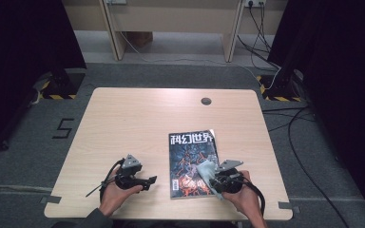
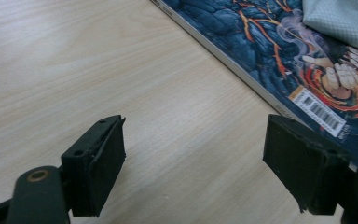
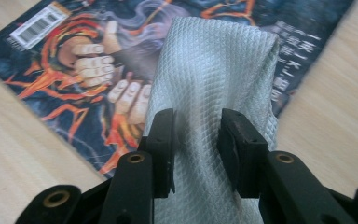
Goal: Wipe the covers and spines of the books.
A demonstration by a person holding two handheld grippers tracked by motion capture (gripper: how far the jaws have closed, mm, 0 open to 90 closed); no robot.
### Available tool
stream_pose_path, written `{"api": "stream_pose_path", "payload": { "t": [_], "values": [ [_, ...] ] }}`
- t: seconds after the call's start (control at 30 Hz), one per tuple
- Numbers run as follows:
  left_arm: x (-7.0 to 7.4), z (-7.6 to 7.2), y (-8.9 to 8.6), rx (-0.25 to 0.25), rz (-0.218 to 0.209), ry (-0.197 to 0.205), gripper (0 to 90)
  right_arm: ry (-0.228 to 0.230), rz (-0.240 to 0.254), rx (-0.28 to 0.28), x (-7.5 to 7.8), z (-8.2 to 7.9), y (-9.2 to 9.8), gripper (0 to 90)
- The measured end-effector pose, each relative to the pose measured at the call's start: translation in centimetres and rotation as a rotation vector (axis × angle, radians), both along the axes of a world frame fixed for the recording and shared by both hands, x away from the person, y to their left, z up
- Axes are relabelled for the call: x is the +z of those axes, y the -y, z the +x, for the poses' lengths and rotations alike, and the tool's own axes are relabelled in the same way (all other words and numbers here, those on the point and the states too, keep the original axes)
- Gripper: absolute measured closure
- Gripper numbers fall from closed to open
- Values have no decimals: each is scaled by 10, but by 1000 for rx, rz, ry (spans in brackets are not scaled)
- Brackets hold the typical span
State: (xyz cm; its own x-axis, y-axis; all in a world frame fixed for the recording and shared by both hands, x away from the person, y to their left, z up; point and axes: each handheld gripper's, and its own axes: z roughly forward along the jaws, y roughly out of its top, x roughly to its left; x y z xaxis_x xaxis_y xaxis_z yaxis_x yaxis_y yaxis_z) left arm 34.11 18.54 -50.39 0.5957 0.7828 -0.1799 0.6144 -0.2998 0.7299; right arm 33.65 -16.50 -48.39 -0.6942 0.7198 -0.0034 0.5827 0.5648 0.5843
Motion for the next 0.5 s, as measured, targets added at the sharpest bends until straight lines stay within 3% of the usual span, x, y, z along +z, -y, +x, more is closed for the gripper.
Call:
{"api": "stream_pose_path", "payload": {
  "t": [0.3,0.37,0.4,0.5],
  "values": [
    [-4,-16,36,-99,-10,-7,192,7,-16,45,0,-8,-15,665],
    [-6,-20,46,-127,2,1,192,4,-2,49,-1,-7,-14,664],
    [-10,-22,54,-148,38,6,192,6,5,49,-1,-7,-12,664],
    [-10,-24,57,-149,58,24,168,0,6,55,-1,-6,-11,664]
  ]
}}
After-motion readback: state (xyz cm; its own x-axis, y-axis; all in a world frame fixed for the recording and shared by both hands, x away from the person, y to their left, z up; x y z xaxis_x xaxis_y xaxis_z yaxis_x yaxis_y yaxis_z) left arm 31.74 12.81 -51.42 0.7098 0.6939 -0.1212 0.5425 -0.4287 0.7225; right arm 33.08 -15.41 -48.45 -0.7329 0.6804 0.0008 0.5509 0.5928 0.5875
